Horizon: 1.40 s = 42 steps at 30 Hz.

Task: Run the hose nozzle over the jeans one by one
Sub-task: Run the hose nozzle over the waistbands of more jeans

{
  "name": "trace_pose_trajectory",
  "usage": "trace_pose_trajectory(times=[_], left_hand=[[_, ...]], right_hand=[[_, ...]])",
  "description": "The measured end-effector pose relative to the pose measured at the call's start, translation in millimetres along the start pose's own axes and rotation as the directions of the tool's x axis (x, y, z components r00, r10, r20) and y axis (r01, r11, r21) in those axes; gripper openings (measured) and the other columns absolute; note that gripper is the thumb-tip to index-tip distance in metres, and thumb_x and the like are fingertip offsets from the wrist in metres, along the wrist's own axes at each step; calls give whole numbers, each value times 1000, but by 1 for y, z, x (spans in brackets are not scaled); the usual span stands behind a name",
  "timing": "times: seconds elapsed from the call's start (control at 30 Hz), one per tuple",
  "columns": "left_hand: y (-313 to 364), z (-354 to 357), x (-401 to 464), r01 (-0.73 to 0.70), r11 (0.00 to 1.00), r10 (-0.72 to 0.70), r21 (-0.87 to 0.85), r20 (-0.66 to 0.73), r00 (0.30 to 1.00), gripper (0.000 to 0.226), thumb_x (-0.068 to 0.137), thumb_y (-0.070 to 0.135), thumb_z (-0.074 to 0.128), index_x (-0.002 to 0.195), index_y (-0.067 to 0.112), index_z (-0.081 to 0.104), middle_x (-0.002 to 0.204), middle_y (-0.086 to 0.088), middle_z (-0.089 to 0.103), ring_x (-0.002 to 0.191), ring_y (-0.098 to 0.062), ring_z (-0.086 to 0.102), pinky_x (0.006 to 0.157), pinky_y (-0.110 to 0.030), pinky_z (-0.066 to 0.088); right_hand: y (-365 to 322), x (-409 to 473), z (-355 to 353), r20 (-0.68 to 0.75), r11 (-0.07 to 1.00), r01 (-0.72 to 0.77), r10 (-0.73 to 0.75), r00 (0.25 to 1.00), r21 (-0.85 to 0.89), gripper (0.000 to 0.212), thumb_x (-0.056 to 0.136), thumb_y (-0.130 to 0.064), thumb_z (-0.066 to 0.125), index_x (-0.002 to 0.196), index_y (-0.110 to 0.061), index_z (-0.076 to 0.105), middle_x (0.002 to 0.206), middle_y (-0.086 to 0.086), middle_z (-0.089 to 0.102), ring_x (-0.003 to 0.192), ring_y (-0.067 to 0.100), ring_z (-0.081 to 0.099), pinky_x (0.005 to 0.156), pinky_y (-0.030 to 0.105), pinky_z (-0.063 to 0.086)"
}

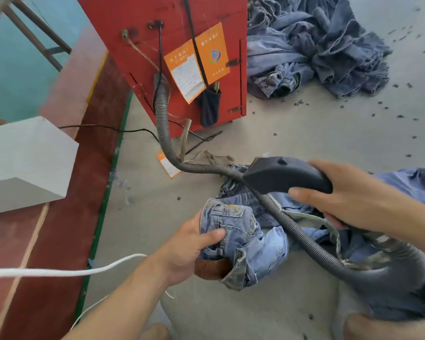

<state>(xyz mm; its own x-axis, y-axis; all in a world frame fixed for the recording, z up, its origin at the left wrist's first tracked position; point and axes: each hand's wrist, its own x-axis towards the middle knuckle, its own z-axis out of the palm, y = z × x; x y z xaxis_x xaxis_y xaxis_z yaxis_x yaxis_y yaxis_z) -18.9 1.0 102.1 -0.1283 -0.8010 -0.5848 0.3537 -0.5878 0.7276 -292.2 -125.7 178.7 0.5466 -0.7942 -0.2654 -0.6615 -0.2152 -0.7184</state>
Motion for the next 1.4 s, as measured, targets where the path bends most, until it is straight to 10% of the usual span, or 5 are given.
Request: trace_pose_trajectory(times=[0.2, 0.77, 0.87, 1.07, 1.4], left_hand=[[-4, 0, -1, 50, 994, -49, 96, -10, 999, 45, 96, -10, 56, 134, 13, 60, 130, -14, 70, 119, -37, 67, 104, -55, 51], [-7, 9, -1, 56, 987, -57, 153, 2, 998, 51, 98, -14, 50, 134, 20, 62, 129, -9, 72, 123, -33, 65, 110, -52, 47], [-15, 8, -1, 91, 984, -91, 153, -9, 996, 49, 96, -14, 51, 132, 17, 63, 128, -11, 72, 122, -33, 66, 110, -51, 47], [-12, 6, 7, 306, 946, -320, -107, -154, 935, 44, 90, 37, 71, 122, 7, 74, 119, -19, 74, 115, -35, 70, 108, -54, 49], [-28, 12, 13, 30, 966, 31, 258, -227, 973, 22, 104, 5, 55, 118, 12, 70, 110, -3, 79, 107, -22, 73, 93, -34, 57]], right_hand=[[-11, -6, 13, 129, 986, 12, 10, 992, -168, 26, 90, -60, 62, 93, -36, 52, 68, -31, 62, 49, -1, 59, 48, 16, 41], [-33, 0, 24, 311, 989, -145, 139, 940, -2, 21, 93, -57, 65, 96, -36, 59, 52, 0, 63, 38, 11, 55, 49, 32, 50], [-28, 16, 41, 141, 984, -172, 178, 974, -57, 25, 98, -49, 64, 98, -24, 59, 54, -2, 64, 45, 11, 58, 60, 38, 55], [-4, 15, 15, 10, 940, -279, 282, 959, 196, 21, 98, -39, 68, 95, -21, 59, 55, 8, 58, 41, 24, 56, 42, 35, 52], [-27, -9, 11, 146, 984, -174, 175, 974, -20, 20, 96, -49, 64, 97, -31, 56, 46, -1, 60, 36, 15, 55, 54, 40, 53]])
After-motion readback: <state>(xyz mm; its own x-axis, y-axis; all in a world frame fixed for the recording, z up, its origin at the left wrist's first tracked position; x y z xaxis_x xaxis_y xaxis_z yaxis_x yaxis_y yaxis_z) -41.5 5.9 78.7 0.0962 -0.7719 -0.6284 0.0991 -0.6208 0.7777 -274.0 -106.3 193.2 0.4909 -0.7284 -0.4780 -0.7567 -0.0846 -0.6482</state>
